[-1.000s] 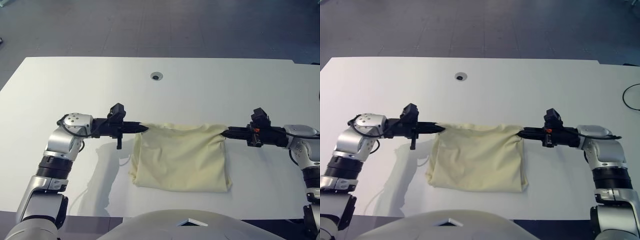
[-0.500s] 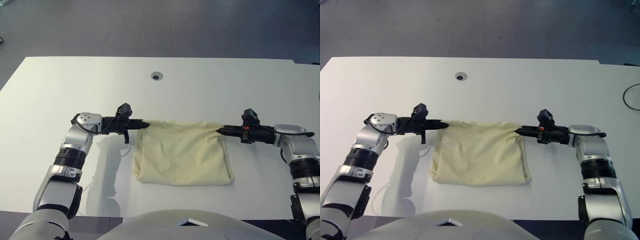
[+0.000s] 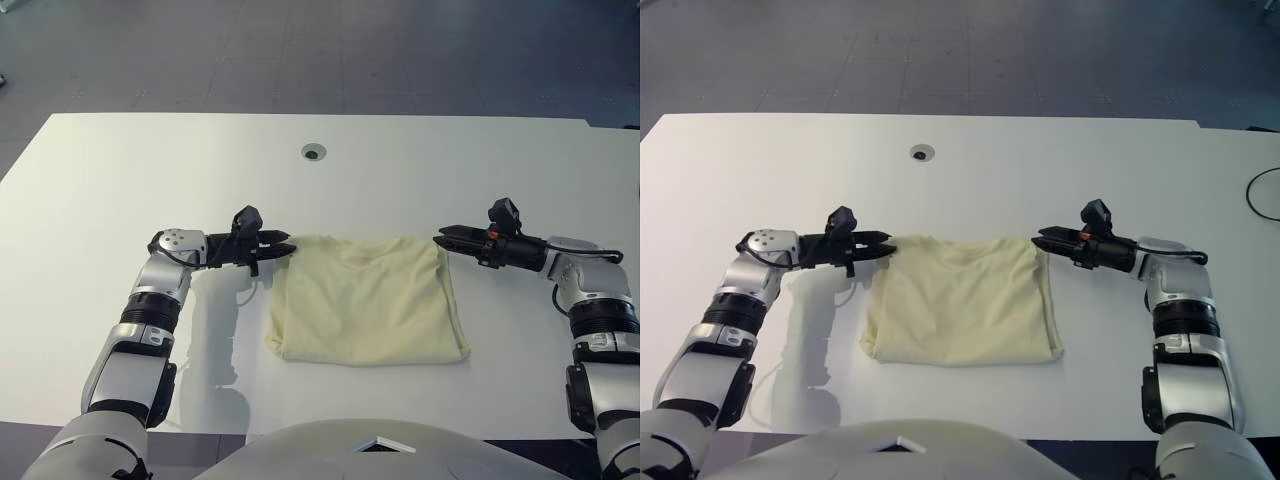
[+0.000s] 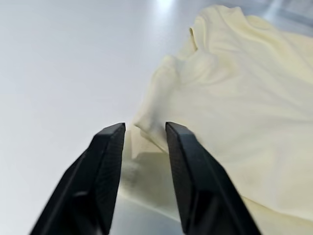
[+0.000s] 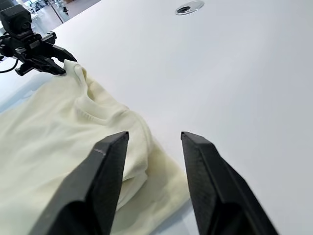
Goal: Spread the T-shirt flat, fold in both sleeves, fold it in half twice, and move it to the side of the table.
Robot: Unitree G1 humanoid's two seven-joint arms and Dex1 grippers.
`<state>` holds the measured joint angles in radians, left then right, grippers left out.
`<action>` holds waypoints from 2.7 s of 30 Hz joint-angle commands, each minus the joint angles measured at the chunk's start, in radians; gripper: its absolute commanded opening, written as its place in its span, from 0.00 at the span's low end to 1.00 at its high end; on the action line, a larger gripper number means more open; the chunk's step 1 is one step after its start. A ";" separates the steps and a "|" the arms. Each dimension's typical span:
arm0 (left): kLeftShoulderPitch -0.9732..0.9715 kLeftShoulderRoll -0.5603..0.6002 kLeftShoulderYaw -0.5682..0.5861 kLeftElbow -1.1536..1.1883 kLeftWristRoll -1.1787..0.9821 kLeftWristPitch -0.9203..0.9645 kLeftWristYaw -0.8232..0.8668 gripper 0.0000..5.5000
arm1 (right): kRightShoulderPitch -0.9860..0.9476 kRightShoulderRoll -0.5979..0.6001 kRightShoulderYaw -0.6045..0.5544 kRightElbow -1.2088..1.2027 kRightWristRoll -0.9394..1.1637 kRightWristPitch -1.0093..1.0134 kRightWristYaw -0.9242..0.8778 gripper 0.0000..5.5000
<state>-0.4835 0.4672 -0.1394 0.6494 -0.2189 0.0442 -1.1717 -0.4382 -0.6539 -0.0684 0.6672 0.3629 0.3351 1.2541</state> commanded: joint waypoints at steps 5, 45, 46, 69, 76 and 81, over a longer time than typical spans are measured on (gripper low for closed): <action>-0.001 -0.014 0.111 -0.092 -0.067 -0.005 0.042 0.55 | -0.008 0.029 -0.103 -0.098 0.084 0.058 -0.072 0.53; 0.466 0.214 -0.259 -0.570 0.037 0.056 -0.104 0.01 | 0.083 0.060 0.025 -0.224 0.076 0.149 -0.013 0.00; 0.462 0.212 -0.255 -0.571 0.033 0.050 -0.101 0.05 | 0.091 0.054 0.008 -0.265 0.107 0.179 -0.005 0.00; 0.572 0.252 -0.033 -0.820 -0.015 -0.031 0.024 0.71 | 0.089 -0.006 0.149 -0.304 -0.233 -0.299 -0.120 0.00; 0.535 0.232 -0.082 -0.719 0.136 -0.104 0.098 0.91 | 0.071 -0.020 0.214 -0.194 -0.334 -0.398 -0.129 0.00; 0.499 0.206 -0.097 -0.668 0.162 -0.128 0.147 0.98 | 0.077 -0.033 0.235 -0.165 -0.365 -0.437 -0.116 0.00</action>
<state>0.0168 0.6738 -0.2175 -0.0533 -0.1132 -0.0893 -1.0478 -0.3608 -0.6641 0.1442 0.4804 0.0295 -0.0900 1.1299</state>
